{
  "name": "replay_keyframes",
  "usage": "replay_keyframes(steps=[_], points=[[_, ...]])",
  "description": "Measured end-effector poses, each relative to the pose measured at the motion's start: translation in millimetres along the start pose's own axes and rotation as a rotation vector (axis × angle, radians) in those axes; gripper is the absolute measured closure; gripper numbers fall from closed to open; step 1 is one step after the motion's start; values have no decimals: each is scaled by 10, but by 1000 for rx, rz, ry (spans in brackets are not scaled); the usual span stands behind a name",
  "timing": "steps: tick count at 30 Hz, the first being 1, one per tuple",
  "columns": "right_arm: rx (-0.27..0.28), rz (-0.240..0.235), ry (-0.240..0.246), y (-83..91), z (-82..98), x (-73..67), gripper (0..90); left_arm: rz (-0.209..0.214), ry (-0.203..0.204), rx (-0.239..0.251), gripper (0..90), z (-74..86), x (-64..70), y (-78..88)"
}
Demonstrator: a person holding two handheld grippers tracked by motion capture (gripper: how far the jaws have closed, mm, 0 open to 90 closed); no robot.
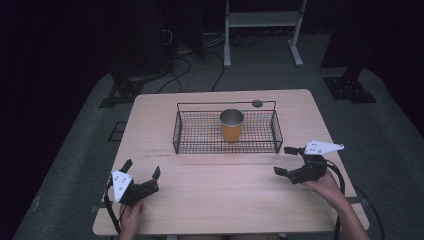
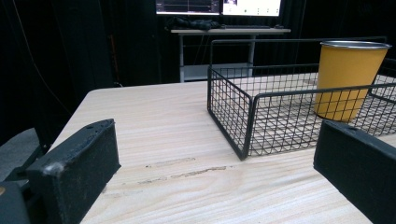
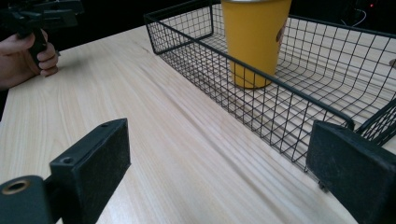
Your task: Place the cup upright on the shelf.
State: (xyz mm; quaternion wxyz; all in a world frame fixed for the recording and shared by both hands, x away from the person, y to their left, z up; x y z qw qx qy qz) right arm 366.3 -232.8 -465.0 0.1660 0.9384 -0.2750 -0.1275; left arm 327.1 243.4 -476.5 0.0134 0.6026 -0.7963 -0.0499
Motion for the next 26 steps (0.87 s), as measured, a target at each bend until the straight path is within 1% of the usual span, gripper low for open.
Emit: replay_keyframes(steps=[4, 13, 17, 21, 23, 26], points=[[9, 1, 0, 23, 45, -35, 59, 1, -1, 1, 0, 0, 2, 1], [4, 8, -2, 61, 181, -101, 59, 1, -4, 1, 0, 0, 6, -1], [11, 5, -12, 72, 233, -126, 58, -1, -7, 0, 0, 0, 9, -2], [4, 11, -16, 73, 294, -152, 58, 0, -7, 0, 0, 0, 10, -4], [6, 16, -12, 73, 326, -177, 58, 0, -8, -1, 0, 0, 11, -4], [5, 14, -17, 83, 376, -216, 58, -1, -13, -4, 0, 2, 11, -9]])
Point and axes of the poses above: each handheld gripper's, and its own axes: y roughly backward along the jaws, z roughly out of its underside, x roughly to its right, the point moved 6 cm from there along -y, roughly forward along the jaws, and after that the axes turned 1 degree about -y, right-handed, at the moved point
